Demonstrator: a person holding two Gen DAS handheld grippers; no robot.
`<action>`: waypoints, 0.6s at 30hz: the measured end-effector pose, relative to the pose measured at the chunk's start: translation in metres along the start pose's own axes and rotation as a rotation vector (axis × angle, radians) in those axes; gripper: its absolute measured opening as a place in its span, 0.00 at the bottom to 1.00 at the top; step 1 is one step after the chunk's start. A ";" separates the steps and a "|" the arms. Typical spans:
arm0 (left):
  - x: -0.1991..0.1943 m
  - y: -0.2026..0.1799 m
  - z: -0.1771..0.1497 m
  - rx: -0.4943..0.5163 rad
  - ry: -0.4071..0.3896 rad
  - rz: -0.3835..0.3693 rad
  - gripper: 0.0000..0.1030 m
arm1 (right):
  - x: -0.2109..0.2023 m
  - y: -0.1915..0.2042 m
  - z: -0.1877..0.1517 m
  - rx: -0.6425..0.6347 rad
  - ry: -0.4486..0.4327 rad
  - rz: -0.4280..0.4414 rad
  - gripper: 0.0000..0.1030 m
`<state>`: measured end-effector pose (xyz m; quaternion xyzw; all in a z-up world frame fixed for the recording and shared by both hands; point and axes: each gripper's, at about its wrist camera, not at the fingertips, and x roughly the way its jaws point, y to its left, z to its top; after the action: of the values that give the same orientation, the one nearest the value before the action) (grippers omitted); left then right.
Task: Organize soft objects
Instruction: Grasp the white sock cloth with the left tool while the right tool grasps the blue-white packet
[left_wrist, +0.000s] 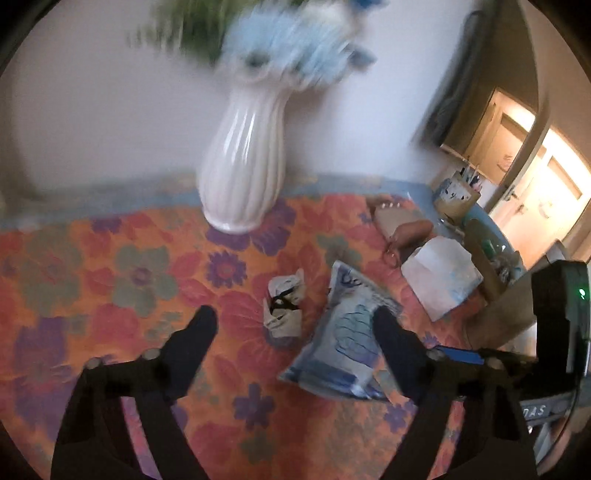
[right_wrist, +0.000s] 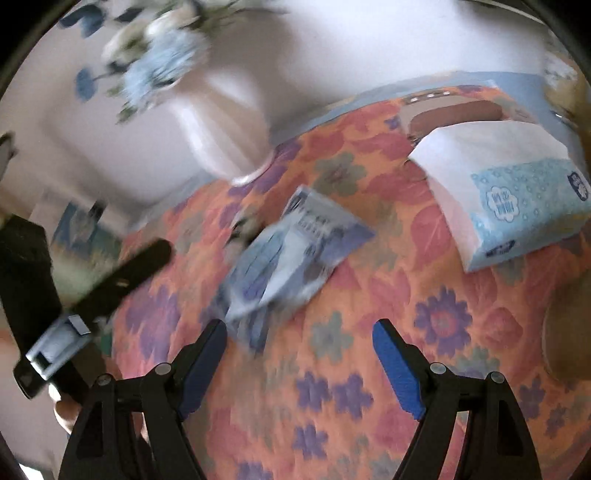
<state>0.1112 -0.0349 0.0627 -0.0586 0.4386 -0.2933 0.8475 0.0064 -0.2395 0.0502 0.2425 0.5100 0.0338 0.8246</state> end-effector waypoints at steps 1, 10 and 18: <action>0.009 0.006 0.001 -0.018 0.022 -0.025 0.77 | 0.005 0.000 0.002 0.029 -0.012 -0.003 0.77; 0.030 0.024 -0.012 0.001 0.046 0.007 0.57 | 0.050 0.013 0.030 0.171 -0.048 -0.083 0.79; 0.034 0.018 -0.018 0.068 0.080 0.033 0.57 | 0.069 0.029 0.045 -0.009 -0.096 -0.233 0.73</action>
<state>0.1204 -0.0360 0.0215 -0.0105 0.4629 -0.2963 0.8353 0.0830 -0.2097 0.0221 0.1791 0.4945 -0.0717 0.8475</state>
